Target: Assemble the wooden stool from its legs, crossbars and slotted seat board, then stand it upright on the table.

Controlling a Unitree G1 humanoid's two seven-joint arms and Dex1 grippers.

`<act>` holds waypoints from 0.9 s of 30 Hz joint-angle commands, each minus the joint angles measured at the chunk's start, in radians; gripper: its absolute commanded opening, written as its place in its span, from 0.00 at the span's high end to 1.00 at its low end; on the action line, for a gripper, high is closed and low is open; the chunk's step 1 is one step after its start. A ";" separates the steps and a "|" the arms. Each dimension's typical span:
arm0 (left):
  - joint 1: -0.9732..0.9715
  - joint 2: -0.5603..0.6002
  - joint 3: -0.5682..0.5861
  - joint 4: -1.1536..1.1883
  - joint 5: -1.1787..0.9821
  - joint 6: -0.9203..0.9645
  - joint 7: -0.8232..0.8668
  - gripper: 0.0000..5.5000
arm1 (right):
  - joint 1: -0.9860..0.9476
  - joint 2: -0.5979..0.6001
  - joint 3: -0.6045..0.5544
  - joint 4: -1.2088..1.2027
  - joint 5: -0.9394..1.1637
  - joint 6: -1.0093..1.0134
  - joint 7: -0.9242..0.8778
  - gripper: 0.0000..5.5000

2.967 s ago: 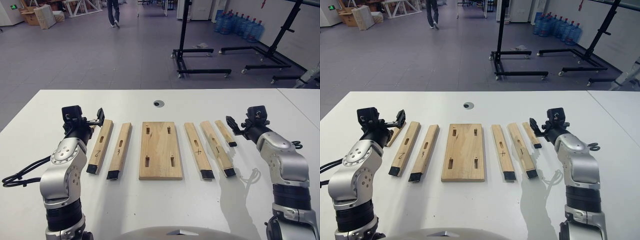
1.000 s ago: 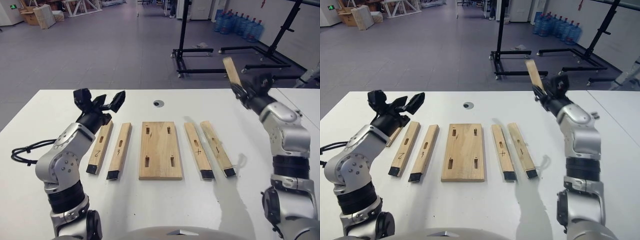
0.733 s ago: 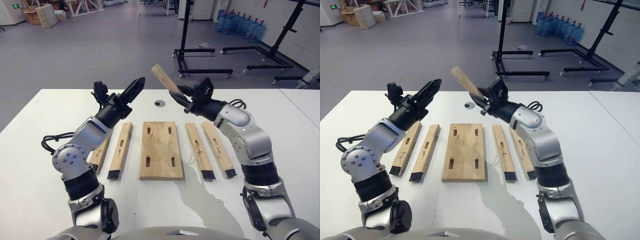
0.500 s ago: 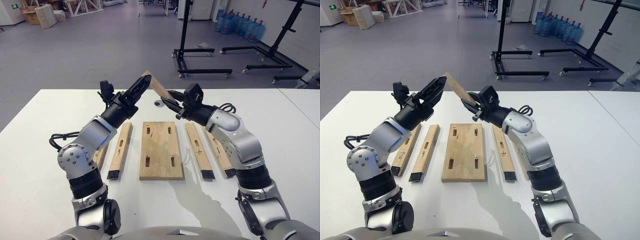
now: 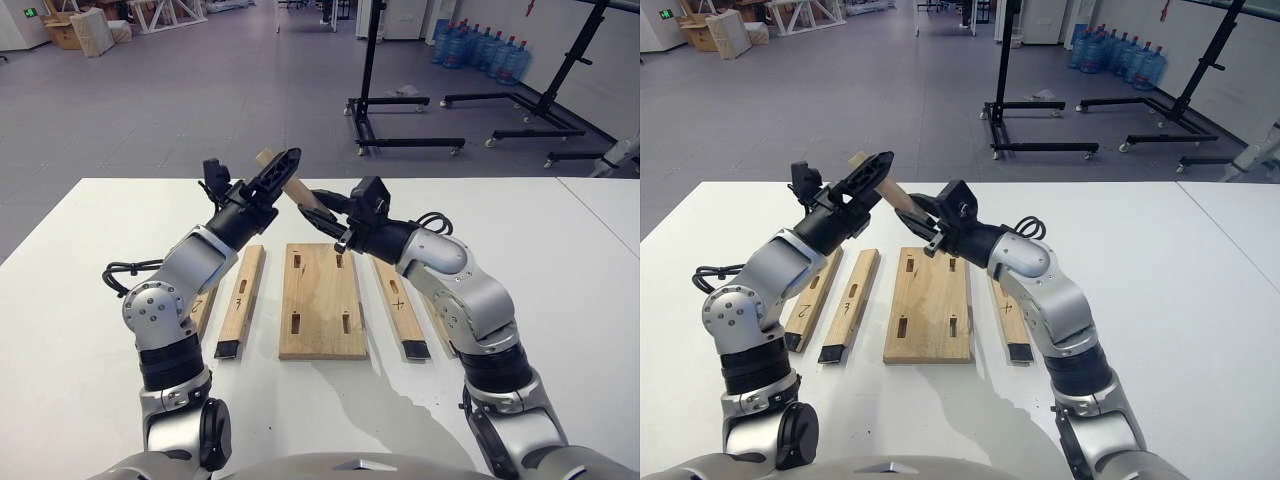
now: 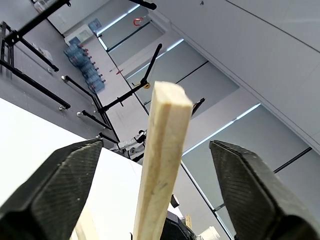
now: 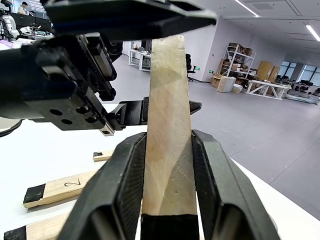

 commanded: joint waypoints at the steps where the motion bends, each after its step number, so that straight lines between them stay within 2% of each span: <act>1: -0.004 0.012 -0.032 -0.017 -0.039 -0.019 0.048 0.40 | 0.003 0.000 0.009 -0.010 -0.002 0.005 0.004 0.77; 7: 0.004 0.029 -0.052 -0.022 -0.075 -0.053 0.092 0.55 | 0.004 0.003 0.011 -0.012 -0.005 0.002 -0.003 0.77; 12: 0.010 0.055 -0.059 -0.016 -0.092 -0.079 0.100 0.72 | 0.004 -0.003 0.002 -0.007 -0.007 -0.003 -0.002 0.77; 19: 0.021 0.099 -0.066 0.035 -0.078 -0.090 0.038 0.89 | 0.001 0.001 0.005 -0.004 -0.007 -0.006 -0.002 0.77; 21: 0.023 0.098 -0.075 0.030 -0.077 -0.094 0.038 0.92 | 0.001 0.001 0.009 -0.006 -0.009 -0.006 -0.001 0.77; 26: 0.021 0.097 -0.095 0.009 -0.070 -0.105 0.060 0.93 | 0.004 -0.007 0.058 -0.014 -0.037 0.019 -0.002 0.77; 27: 0.022 0.097 -0.096 0.007 -0.067 -0.108 0.065 0.93 | 0.007 -0.011 0.068 -0.014 -0.043 0.030 -0.003 0.70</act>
